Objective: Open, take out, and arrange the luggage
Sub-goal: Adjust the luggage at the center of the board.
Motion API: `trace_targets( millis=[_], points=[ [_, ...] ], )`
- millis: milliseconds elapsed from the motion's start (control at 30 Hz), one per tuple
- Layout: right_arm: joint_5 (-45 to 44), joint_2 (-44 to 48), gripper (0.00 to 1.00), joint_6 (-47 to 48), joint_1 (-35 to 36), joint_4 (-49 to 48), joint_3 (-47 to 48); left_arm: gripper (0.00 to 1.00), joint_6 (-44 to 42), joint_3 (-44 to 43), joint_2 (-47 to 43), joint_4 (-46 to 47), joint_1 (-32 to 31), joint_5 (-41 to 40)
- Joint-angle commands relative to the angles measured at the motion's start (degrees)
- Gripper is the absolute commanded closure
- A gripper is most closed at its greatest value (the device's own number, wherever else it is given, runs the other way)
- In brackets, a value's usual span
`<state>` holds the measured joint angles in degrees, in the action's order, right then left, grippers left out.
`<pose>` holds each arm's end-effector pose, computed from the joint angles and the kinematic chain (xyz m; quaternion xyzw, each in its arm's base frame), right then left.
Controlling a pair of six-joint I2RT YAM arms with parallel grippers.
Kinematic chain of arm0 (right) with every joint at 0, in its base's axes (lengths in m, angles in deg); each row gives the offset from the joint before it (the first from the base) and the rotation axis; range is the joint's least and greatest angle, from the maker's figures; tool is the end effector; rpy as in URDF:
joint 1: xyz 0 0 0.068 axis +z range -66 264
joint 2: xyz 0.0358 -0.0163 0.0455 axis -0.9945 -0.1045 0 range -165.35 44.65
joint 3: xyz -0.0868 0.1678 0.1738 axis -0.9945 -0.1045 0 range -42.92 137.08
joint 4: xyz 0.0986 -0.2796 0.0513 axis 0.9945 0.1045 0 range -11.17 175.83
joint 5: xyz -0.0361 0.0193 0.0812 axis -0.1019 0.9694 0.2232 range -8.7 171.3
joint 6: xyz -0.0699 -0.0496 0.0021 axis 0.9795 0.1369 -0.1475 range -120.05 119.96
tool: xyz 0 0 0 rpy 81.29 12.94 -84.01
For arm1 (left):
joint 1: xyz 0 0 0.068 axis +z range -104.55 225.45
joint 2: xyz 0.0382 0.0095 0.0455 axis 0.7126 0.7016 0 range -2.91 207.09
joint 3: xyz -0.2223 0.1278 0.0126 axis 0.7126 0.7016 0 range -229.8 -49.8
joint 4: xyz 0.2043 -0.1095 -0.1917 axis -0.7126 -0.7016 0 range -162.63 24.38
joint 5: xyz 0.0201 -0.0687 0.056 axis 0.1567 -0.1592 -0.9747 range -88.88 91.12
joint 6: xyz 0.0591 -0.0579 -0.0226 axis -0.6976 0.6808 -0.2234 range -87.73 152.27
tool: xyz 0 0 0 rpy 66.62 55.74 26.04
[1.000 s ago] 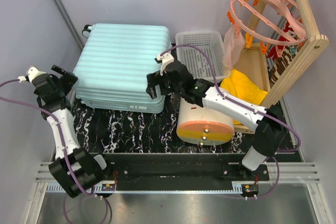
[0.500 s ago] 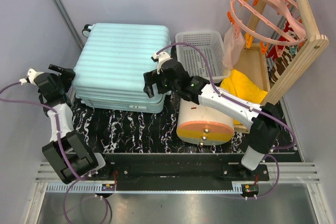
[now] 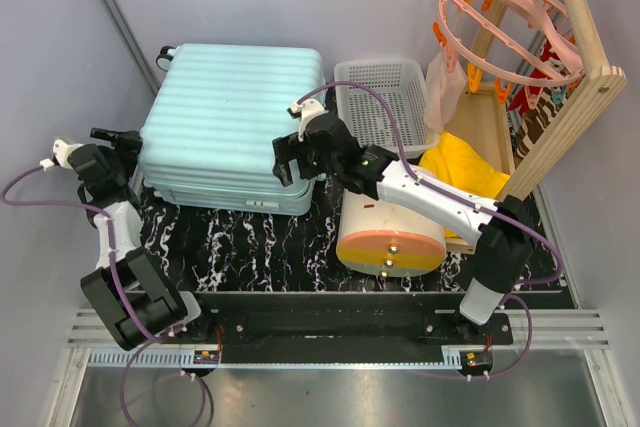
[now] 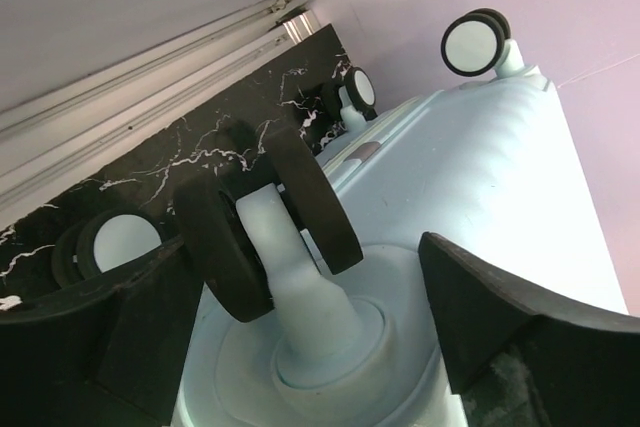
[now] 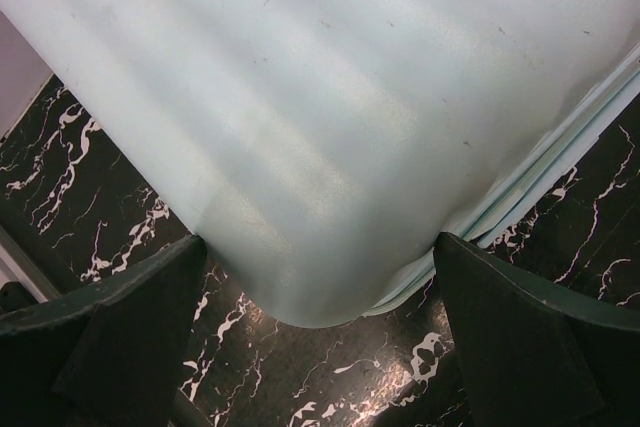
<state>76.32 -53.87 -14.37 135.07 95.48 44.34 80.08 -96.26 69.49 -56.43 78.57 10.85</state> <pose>0.3076 0.3704 0.2911 -0.2485 0.8194 0.2471 0.4537 0.3180 0.1923 0.2350 -0.4805 0.6412 -0.1435 0.5808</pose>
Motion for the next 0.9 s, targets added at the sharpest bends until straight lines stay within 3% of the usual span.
trace_targets(
  millis=[0,100,233,467,567,867],
  points=[
    [-8.3,-3.7,0.0,0.0,-0.44,-3.28,-0.43,0.21,0.79,0.67,1.07,1.97,-0.52,5.64],
    [-9.61,-4.05,0.0,0.44,-0.09,-3.2,-0.52,0.35,1.67,1.02,1.78,2.85,-0.52,6.87],
    [-11.02,-4.22,0.01,2.02,1.05,-3.98,-1.13,0.64,2.11,1.63,1.34,3.2,-0.52,7.4],
    [-11.03,-2.12,0.02,4.83,3.33,-9.42,-4.47,0.93,2.46,4.44,-2.79,3.55,-0.52,7.4],
    [-8.83,-1.59,0.01,5.36,3.77,-9.96,-5.35,1.0,2.72,6.02,-5.25,3.55,-0.6,6.52],
    [-9.09,0.78,0.0,5.1,5.62,-11.89,-10.53,1.0,3.25,10.68,-14.82,3.12,-1.04,3.98]
  ],
)
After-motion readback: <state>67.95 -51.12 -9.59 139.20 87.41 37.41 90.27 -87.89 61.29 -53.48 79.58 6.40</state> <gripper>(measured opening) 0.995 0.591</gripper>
